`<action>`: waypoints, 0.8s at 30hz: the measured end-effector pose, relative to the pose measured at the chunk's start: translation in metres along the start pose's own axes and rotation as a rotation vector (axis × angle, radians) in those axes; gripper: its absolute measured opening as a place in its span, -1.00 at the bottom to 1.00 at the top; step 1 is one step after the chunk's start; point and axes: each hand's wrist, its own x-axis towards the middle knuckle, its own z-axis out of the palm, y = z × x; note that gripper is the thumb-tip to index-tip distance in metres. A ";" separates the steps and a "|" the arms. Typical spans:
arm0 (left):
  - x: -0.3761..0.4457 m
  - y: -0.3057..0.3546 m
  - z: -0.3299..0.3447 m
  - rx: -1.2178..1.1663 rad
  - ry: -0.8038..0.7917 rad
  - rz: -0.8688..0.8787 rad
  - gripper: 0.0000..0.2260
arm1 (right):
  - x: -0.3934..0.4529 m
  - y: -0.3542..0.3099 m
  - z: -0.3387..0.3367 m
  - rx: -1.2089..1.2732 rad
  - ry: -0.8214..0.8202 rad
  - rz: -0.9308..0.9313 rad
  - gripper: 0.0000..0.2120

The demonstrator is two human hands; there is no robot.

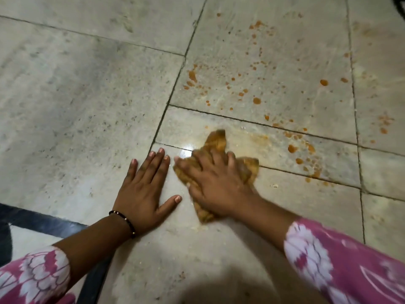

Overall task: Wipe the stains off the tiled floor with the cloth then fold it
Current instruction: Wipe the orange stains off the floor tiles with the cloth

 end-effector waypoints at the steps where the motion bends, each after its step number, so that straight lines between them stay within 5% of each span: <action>1: 0.000 -0.001 -0.001 -0.001 -0.008 0.009 -0.25 | 0.015 0.016 -0.004 0.002 -0.037 0.057 -0.46; 7: -0.001 -0.002 -0.002 -0.022 -0.004 0.021 -0.25 | -0.035 0.086 -0.007 -0.069 0.100 0.476 -0.44; 9: -0.001 -0.002 -0.001 -0.016 -0.003 0.016 -0.25 | -0.064 0.053 -0.001 -0.079 0.114 0.477 -0.42; 15: -0.001 -0.001 -0.001 -0.020 -0.001 0.015 -0.24 | -0.009 0.013 0.004 -0.001 0.044 0.089 -0.46; 21: -0.001 -0.001 -0.002 -0.054 0.009 0.007 -0.25 | -0.024 0.092 -0.010 -0.027 0.081 0.419 -0.50; 24: -0.001 0.001 0.000 -0.057 0.017 -0.001 -0.25 | -0.076 0.070 -0.006 -0.087 0.070 0.418 -0.45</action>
